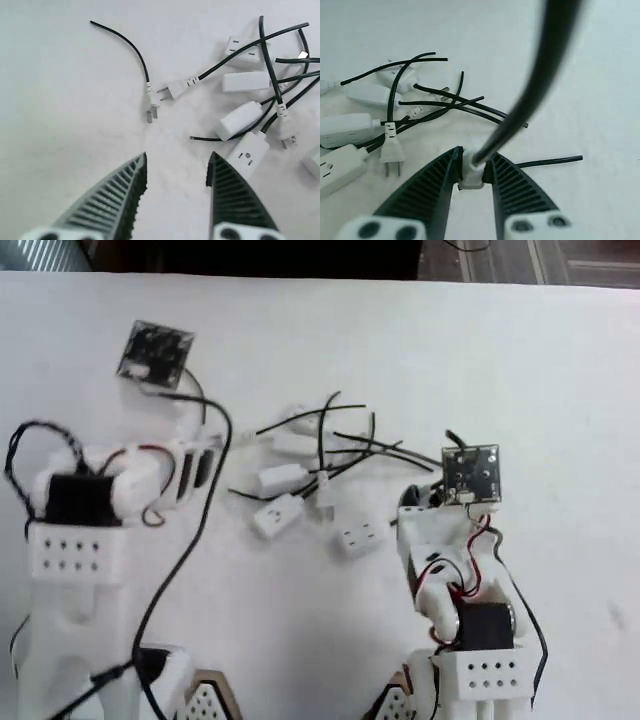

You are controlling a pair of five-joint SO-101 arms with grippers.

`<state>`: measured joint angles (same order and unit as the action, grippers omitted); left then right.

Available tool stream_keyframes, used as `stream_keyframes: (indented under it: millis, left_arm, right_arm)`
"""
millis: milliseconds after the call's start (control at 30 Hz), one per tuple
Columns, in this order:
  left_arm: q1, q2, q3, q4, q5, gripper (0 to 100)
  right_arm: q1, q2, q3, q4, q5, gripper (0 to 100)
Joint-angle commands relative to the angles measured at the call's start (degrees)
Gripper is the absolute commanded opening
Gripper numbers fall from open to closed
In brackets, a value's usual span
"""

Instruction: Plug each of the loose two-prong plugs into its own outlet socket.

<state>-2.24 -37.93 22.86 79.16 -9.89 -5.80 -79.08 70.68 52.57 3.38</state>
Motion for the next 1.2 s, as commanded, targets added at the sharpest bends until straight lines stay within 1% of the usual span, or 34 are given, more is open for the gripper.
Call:
stream_keyframes:
  millis: [0,100,167,233,333,400,500,600,867,1000,1167]
  left_arm:
    - [-5.05,-9.36,8.88,-4.84,0.35,20]
    - [-8.04,-12.53,15.03,-7.38,0.35,20]
    - [-9.27,-13.76,19.34,-9.05,0.35,20]
    - [-9.98,-14.81,23.74,-10.99,0.35,18]
    - [-10.24,-15.78,29.54,-14.51,0.35,11]
    - [-10.15,-16.22,33.14,-17.58,0.18,8]
    - [-10.15,-16.31,37.19,-21.27,-0.18,8]
    - [-10.15,-16.31,39.82,-23.65,-0.09,8]
    - [-10.15,-16.31,43.87,-26.46,-0.35,8]
    - [-10.15,-16.31,44.31,-26.46,-0.44,8]
    - [-10.15,-16.31,44.40,-26.29,-0.44,8]
  right_arm:
    - [-4.62,-0.48,-2.90,1.54,0.09,2.1]
    - [-7.08,-0.48,-2.99,2.15,4.22,2.1]
    - [-8.48,-0.48,-2.99,2.33,5.54,2.1]
    - [-9.71,-0.48,-2.99,3.03,5.54,2.1]
    - [-13.49,-0.40,-2.99,5.58,5.45,2.1]
    - [-16.13,-0.40,-2.55,6.02,5.19,2.1]
    - [-19.30,-0.31,-2.11,6.02,1.93,2.1]
    - [-22.20,1.89,-0.44,4.62,1.67,1.9]
    - [-22.29,18.42,1.49,-7.78,1.32,1.7]
    - [-22.11,22.81,1.58,-10.42,1.32,1.7]
    - [-19.56,23.60,1.93,-10.77,1.41,1.7]
